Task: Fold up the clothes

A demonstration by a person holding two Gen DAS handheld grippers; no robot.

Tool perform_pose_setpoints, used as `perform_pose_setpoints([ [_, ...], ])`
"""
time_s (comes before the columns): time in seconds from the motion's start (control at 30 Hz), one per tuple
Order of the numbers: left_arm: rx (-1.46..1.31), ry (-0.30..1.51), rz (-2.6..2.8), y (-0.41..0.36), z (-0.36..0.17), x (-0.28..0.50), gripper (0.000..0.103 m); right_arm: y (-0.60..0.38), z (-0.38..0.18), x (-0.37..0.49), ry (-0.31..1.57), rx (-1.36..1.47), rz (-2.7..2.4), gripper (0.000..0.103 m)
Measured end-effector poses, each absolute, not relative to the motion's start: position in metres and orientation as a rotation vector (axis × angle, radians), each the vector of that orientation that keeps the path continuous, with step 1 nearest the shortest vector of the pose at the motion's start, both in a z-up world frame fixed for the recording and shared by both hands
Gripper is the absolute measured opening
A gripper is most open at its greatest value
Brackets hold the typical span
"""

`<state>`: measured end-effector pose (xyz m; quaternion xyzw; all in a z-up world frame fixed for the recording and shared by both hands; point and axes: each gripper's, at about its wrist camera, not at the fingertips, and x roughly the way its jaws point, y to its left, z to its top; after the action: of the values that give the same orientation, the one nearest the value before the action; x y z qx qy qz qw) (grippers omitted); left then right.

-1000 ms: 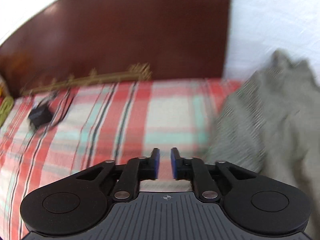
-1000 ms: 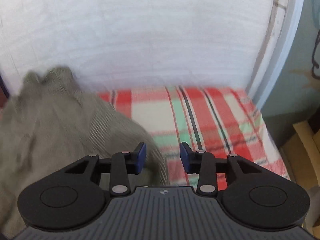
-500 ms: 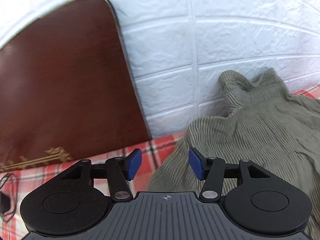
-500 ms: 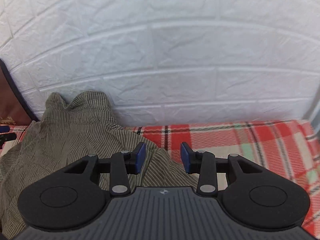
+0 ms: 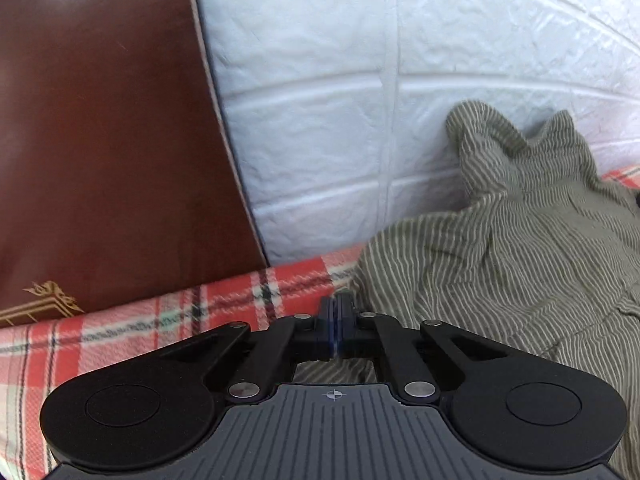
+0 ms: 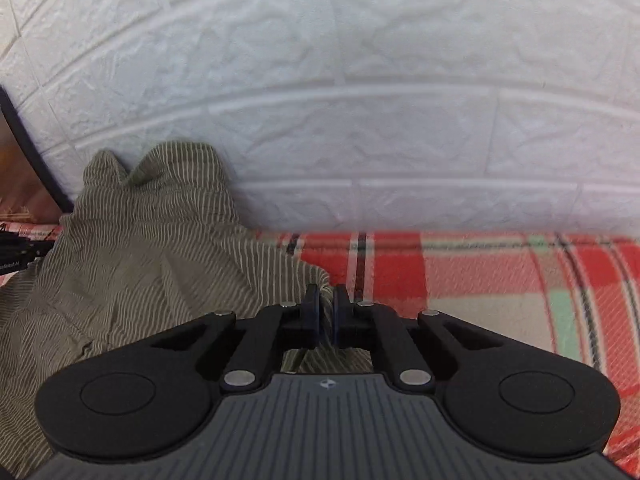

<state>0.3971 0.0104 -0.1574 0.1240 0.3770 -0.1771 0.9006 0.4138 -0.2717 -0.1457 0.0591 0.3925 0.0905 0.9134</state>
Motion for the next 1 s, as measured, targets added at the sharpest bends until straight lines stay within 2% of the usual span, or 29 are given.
perform_pose_setpoints([
  [0.1, 0.217, 0.771, -0.330, 0.028, -0.152, 0.395, 0.000, -0.279, -0.140, 0.411, 0.758, 0.160, 0.112, 0.007],
  [0.23, 0.230, 0.786, -0.324, 0.040, -0.152, 0.389, 0.000, -0.275, -0.153, 0.417, 0.835, 0.136, 0.041, 0.008],
  [0.3, 0.265, 0.790, -0.323, 0.038, -0.154, 0.386, 0.000, -0.271, -0.152, 0.416, 0.828, 0.117, 0.022, 0.021],
  [0.33, 0.275, 0.790, -0.323, 0.038, -0.154, 0.385, 0.000, -0.270, -0.150, 0.415, 0.820, 0.105, 0.015, 0.025],
  [0.37, 0.280, 0.785, -0.319, 0.040, -0.152, 0.385, 0.006, -0.270, -0.147, 0.413, 0.812, 0.092, 0.013, 0.030],
  [0.43, 0.290, 0.764, -0.300, 0.046, -0.149, 0.384, 0.026, -0.270, -0.140, 0.410, 0.788, 0.078, 0.018, 0.032],
  [0.47, 0.288, 0.752, -0.284, 0.049, -0.148, 0.385, 0.048, -0.269, -0.136, 0.409, 0.772, 0.075, 0.024, 0.034],
  [0.5, 0.273, 0.745, -0.273, 0.051, -0.147, 0.387, 0.053, -0.268, -0.132, 0.408, 0.752, 0.072, 0.031, 0.041],
  [0.57, 0.216, 0.741, -0.270, 0.053, -0.139, 0.391, 0.054, -0.265, -0.123, 0.405, 0.713, 0.065, 0.046, 0.048],
  [0.77, 0.243, 0.653, -0.398, 0.005, -0.118, 0.391, 0.057, -0.225, -0.123, 0.421, 0.710, -0.019, 0.164, 0.048],
  [1.0, 0.404, 0.664, -0.503, -0.060, -0.137, 0.400, 0.063, -0.165, -0.136, 0.439, 0.693, -0.249, 0.273, 0.048],
])
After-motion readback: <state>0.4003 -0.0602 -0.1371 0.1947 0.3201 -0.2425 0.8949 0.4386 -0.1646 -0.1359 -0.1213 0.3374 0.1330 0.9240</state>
